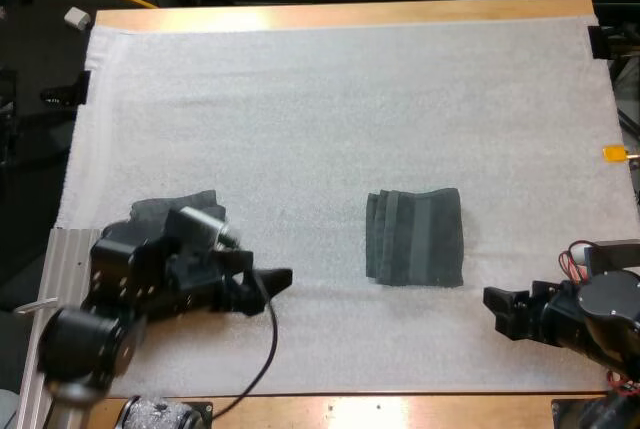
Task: Pick towel from pile, fold and stack
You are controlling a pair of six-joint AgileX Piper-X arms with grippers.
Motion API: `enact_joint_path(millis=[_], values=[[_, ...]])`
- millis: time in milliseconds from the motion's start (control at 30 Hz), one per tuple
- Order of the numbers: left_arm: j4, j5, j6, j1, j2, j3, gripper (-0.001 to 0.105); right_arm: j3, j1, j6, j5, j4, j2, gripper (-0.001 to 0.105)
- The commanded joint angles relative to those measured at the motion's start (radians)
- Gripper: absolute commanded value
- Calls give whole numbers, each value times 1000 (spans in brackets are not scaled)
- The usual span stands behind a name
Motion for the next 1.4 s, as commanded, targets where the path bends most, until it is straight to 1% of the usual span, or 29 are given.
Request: enact_joint_path(millis=[0,267,333,467,533,567,700,800,900,1133,1300,1367], values=[[-50,-3,0,-2,95,-3,69,-5,-2,-20,25,25,0,68],[-186,42,-8,-21,319,-4,70,-6,-3,-20,12,30,2,68],[-234,47,-22,-44,371,-4,70,-6,-4,-21,10,26,1,68],[-340,32,-75,-114,480,-5,70,-5,-5,-20,9,30,4,68],[-303,23,-53,-99,448,-5,70,-4,1,-14,24,28,-1,68],[-343,7,-70,-139,483,-4,70,-2,1,-14,24,31,-1,68],[-456,-30,-136,-215,584,-7,70,-5,1,-13,27,36,-3,68],[-535,-37,-189,-250,662,-8,70,-4,0,-13,26,43,-2,68],[-590,-37,-224,-267,734,-9,70,-4,4,-10,25,49,-3,68],[-659,-27,-276,-275,880,-9,70,-3,3,-10,26,66,-4,68],[-687,13,-316,-266,947,-9,70,-3,2,-9,25,72,-8,68],[-679,-2,-299,-273,952,-12,70,-5,0,-13,26,57,-5,68]])
